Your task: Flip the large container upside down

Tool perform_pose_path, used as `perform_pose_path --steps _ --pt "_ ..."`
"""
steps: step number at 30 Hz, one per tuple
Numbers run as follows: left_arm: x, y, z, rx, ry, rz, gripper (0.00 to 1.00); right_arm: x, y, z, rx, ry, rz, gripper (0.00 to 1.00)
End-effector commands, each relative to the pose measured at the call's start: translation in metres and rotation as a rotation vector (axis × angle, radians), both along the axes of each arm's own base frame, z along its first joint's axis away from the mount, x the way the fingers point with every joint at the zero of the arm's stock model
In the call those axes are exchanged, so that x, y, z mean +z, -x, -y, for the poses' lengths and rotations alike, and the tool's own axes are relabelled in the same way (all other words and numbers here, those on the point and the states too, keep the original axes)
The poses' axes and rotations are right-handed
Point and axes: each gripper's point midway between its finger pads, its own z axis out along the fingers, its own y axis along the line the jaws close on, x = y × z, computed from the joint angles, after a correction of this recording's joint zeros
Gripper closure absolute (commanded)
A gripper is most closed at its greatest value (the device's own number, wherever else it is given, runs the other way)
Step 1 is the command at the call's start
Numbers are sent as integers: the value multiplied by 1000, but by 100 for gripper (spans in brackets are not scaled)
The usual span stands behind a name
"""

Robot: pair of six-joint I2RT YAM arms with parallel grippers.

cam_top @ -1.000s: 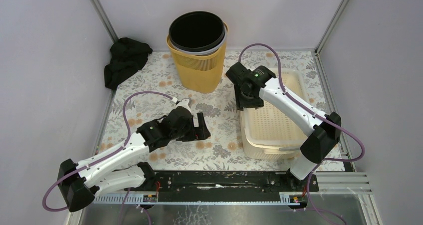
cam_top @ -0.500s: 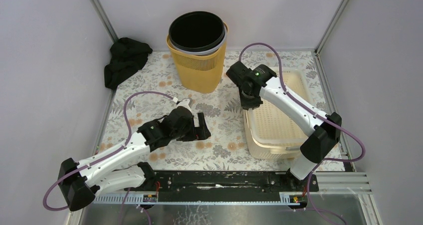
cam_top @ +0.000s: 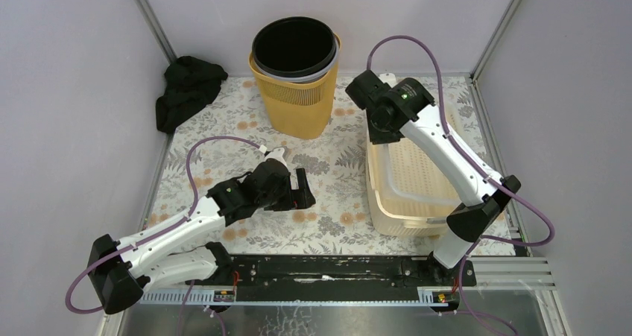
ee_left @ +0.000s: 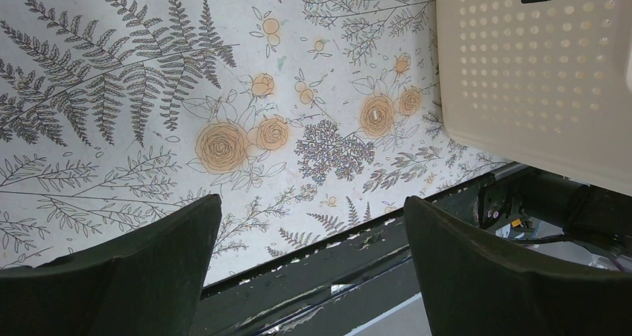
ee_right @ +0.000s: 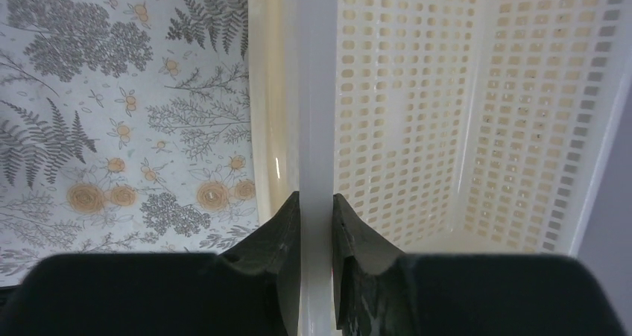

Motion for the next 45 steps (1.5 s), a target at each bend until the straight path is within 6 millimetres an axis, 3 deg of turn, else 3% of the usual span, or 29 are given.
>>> perform_pose_path --steps 1,6,14,21,37,45 --pt "7 -5 7 -13 33 30 0 39 -6 13 -5 10 109 100" --pt "9 -6 8 -15 35 32 0 61 -6 1 32 -84 143 100" --pt "18 -6 7 -9 55 52 0 118 -1 -19 118 -283 251 100" --pt "27 -6 2 10 62 72 0 143 7 -48 251 -445 271 100" --pt "75 -14 -19 102 92 179 0 246 67 -101 572 -961 383 100" --pt "121 -14 -35 168 147 253 0 262 74 -126 601 -1152 355 100"
